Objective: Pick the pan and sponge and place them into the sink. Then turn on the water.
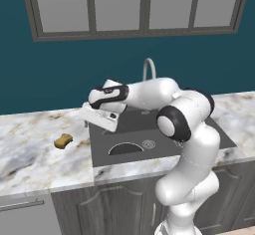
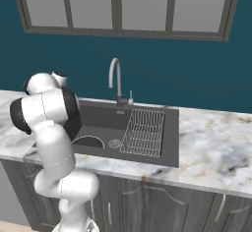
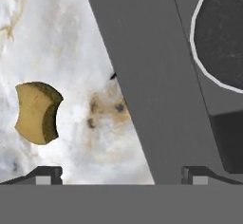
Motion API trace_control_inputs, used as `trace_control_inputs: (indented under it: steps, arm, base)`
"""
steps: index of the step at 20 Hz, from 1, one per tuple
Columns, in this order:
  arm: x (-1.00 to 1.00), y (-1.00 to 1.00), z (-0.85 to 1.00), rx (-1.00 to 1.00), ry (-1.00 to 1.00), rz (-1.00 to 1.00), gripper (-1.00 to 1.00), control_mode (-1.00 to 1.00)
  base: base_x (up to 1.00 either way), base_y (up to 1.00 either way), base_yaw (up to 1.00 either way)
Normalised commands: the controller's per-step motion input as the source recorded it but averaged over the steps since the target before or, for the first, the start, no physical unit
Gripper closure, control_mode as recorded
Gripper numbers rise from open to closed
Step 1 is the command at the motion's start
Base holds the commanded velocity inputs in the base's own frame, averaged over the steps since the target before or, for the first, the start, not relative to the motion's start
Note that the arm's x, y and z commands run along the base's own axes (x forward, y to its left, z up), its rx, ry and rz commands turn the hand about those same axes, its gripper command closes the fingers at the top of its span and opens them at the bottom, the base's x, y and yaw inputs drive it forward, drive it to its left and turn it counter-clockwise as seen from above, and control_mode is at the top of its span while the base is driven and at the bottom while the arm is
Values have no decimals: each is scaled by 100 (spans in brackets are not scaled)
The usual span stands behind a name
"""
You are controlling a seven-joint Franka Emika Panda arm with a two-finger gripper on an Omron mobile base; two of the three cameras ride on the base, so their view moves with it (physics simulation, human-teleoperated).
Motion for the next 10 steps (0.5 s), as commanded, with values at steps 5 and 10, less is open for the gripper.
trace_control_inputs:
  steps: [5, 10]
  arm:
    - [5, 58, 0, 0, 8, -18, -100, -100]
    - [7, 61, 0, 0, 6, -22, -100, -100]
  base:
    - [0, 0, 0]
    - [0, 0, 0]
